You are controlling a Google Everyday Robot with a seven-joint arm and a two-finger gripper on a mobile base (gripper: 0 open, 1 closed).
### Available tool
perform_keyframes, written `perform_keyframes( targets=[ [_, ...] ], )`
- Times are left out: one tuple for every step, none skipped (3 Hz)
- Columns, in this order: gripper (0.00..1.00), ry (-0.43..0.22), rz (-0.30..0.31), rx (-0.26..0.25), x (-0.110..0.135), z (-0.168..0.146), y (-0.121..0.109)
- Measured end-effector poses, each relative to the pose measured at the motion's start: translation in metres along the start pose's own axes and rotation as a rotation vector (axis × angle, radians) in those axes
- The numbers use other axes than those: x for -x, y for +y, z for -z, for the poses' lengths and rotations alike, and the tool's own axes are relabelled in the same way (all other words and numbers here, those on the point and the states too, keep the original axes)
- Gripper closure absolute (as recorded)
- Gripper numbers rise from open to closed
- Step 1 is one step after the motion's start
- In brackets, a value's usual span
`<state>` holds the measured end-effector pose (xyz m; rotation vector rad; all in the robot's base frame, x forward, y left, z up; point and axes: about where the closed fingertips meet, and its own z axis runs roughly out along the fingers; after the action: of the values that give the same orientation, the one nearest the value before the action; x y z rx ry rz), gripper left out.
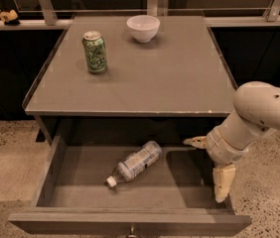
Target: Pick blue plastic bottle from top drawer and place on counter
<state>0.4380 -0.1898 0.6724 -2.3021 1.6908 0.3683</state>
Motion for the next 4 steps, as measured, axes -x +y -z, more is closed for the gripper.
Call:
perform_keyframes(
  targets=[
    [0.0, 0.036, 0.012, -0.001, 0.002, -0.026, -0.001],
    [0.0, 0.066, 0.067, -0.011, 0.018, -0.07, -0.008],
    [0.0, 0.066, 0.067, -0.011, 0.018, -0.07, -0.008],
    [0.0, 0.052, 0.12, -0.045, 0.036, -0.069, -0.014]
  ],
)
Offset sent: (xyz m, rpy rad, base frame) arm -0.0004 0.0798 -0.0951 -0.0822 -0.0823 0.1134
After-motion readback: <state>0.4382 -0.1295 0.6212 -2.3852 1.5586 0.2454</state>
